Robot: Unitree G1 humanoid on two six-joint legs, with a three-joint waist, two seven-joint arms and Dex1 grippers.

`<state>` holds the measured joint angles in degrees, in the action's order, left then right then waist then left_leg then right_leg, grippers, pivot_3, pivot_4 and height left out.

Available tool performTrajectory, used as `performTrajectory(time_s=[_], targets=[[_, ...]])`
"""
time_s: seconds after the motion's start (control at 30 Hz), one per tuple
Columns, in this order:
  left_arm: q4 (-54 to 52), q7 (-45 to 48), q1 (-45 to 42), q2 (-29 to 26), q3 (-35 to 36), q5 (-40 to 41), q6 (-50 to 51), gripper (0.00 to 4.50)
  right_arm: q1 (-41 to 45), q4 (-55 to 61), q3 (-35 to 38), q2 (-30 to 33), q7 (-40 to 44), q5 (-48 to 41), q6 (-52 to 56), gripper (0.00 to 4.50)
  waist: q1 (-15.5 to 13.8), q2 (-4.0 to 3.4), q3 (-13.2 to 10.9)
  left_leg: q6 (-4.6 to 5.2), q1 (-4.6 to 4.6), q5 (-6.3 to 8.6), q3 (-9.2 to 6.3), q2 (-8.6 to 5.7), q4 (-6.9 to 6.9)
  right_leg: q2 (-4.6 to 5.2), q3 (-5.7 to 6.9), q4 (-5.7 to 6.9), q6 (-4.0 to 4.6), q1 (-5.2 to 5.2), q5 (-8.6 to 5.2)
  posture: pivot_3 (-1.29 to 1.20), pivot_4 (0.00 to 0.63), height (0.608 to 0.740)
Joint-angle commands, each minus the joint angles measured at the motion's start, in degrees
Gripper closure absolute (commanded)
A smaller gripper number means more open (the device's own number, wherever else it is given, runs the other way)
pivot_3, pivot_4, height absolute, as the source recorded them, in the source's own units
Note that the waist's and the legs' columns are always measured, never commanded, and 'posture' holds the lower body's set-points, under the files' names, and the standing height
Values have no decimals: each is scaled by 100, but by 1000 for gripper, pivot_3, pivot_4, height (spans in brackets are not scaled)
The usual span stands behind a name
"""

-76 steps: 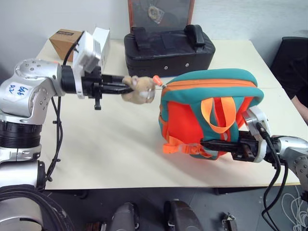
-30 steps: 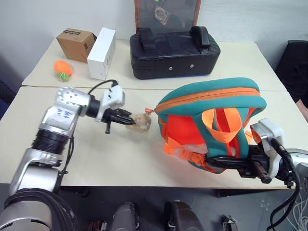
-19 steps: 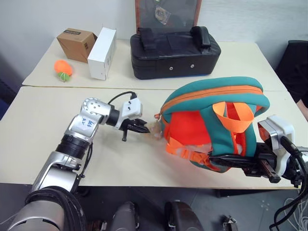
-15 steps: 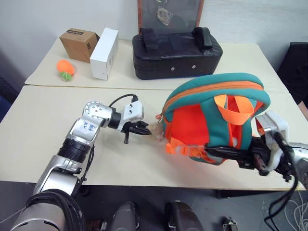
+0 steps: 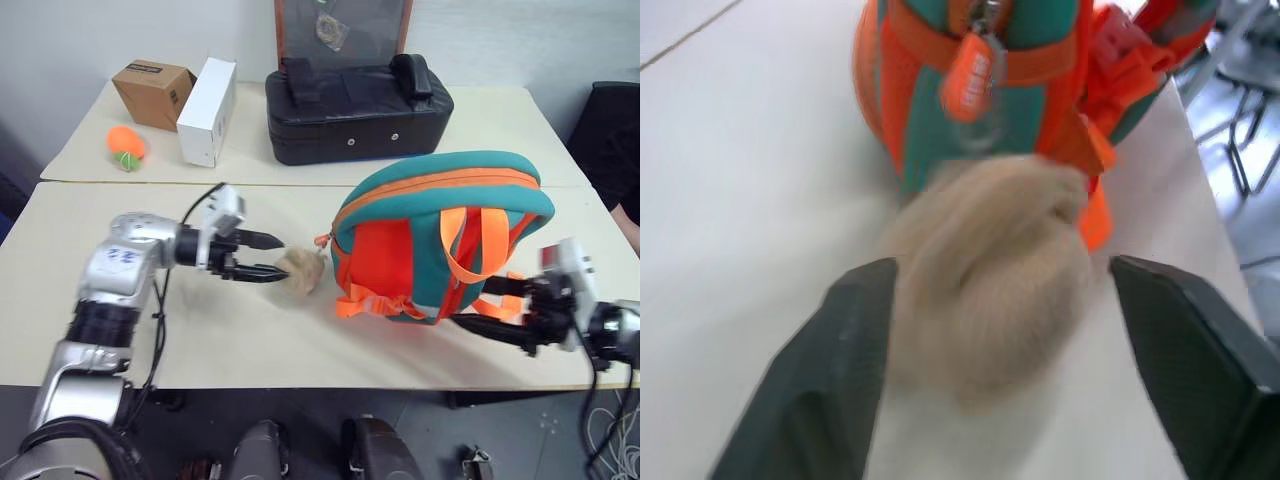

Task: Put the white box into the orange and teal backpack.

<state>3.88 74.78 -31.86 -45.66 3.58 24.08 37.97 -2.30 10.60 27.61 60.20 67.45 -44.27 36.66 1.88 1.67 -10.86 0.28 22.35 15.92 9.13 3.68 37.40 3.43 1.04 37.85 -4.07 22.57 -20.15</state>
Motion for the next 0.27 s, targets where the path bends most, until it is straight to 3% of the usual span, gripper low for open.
performTrajectory(time_s=[0.03,0.13,0.27], targets=[[-937,43,744,-744,1083,464,279,52,7,-1049,944,616,880,192,-322,0,9,0,0,-6,-11,-4,2,0,-14,-1,-2,-4,3,-3,-2,0,150,740],[-1667,-92,1343,-1119,2030,964,775,52,414,-1915,1107,989,1202,197,-286,0,8,1,-1,-11,-14,-7,-2,3,-15,-1,2,-2,8,-5,-4,0,150,740],[-2366,-709,1717,-1027,2787,1470,1247,52,884,-2361,972,1071,1331,193,-174,0,-18,0,0,-10,-20,-5,-9,0,-20,8,3,-4,9,-12,-5,0,150,740]])
